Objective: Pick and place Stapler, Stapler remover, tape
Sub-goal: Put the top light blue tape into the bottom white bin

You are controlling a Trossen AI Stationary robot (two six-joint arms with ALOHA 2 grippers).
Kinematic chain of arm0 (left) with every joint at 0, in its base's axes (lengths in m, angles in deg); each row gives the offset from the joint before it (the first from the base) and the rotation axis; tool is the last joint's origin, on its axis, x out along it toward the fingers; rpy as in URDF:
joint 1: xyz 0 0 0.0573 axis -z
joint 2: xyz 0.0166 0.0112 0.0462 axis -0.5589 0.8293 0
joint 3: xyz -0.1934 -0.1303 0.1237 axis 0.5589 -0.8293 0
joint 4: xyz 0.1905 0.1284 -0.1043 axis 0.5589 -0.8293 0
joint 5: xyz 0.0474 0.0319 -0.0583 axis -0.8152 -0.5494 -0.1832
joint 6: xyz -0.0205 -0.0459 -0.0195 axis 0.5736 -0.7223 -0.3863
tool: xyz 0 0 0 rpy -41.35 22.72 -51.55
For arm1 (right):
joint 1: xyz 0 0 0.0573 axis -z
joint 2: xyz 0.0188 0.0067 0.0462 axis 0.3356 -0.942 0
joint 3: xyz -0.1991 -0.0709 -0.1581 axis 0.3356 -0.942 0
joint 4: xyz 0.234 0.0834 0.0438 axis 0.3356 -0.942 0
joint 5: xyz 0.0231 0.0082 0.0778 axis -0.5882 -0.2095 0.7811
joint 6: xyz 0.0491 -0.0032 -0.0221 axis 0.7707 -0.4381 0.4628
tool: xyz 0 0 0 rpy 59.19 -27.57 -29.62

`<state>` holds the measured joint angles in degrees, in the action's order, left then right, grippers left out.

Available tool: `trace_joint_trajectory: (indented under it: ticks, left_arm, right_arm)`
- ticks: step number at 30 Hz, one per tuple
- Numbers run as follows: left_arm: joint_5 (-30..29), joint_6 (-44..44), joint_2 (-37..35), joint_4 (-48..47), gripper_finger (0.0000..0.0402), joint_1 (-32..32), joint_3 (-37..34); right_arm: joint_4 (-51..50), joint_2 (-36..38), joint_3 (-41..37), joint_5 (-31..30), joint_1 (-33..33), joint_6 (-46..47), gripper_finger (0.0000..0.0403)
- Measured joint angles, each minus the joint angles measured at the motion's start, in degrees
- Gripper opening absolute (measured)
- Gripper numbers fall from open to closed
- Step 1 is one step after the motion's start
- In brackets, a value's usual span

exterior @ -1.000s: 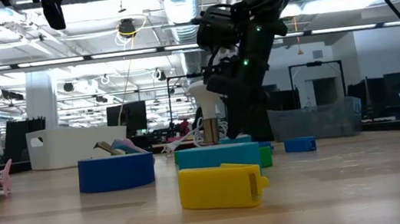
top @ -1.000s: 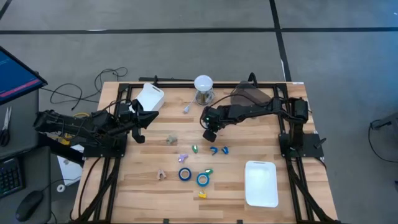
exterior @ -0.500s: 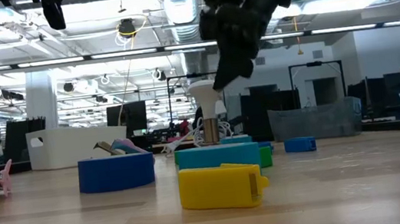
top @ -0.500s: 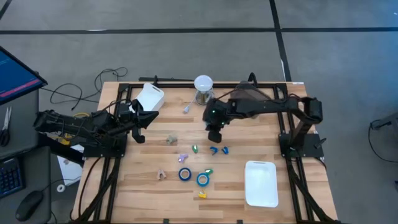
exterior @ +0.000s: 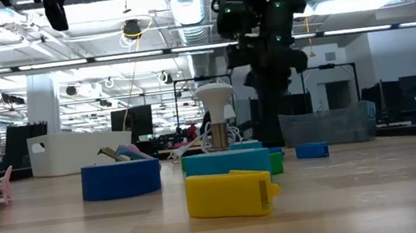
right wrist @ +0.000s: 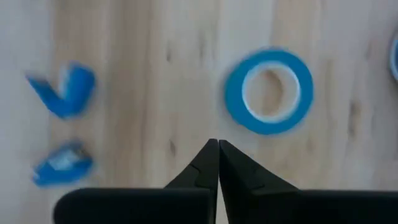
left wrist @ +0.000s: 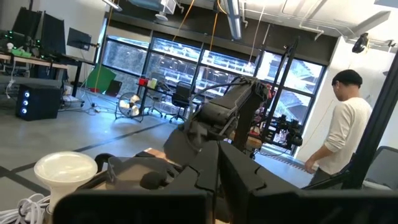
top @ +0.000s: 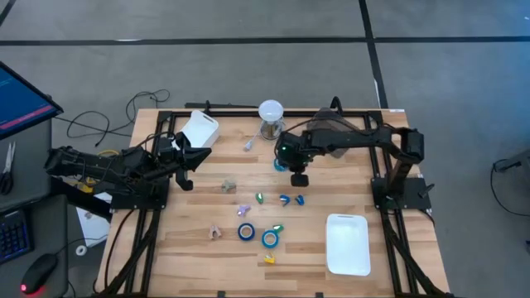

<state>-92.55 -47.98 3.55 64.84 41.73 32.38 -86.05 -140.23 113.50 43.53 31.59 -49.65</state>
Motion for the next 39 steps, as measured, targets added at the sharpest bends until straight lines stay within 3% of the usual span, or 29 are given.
trace_joint_trajectory:
  ticks: [5, 12, 16, 23, 33, 39]
  left_arm:
    - [-0.01, 0.02, -0.01, 0.01, 0.0008, 0.0, 0.0]
    - [-0.01, 0.02, 0.0, -0.01, 0.0008, 0.02, 0.0]
    - [-0.01, 0.02, -0.01, -0.01, 0.0008, 0.0, 0.0]
    - [-0.01, 0.02, -0.01, -0.12, 0.0008, 0.02, 0.0]
    - [-0.01, 0.02, 0.01, -0.23, 0.0008, 0.02, 0.0]
    - [-0.01, 0.02, 0.0, -0.23, 0.0008, 0.02, 0.0]
  right_arm:
    - [-5.66, -3.71, 4.57, -1.54, -0.64, -5.94, 0.0057]
    - [0.66, -3.87, 5.84, -2.66, -1.34, -10.48, 0.0155]
    - [1.37, -5.36, 5.72, -1.62, -1.35, -11.92, 0.0186]
    - [2.07, -11.49, 5.94, -3.92, -1.64, -12.4, 0.017]
    - [7.07, -11.92, 5.76, -4.72, -0.46, -10.8, 0.0123]
    - [8.19, -11.24, 5.47, -8.15, -0.21, -10.38, 0.0123]
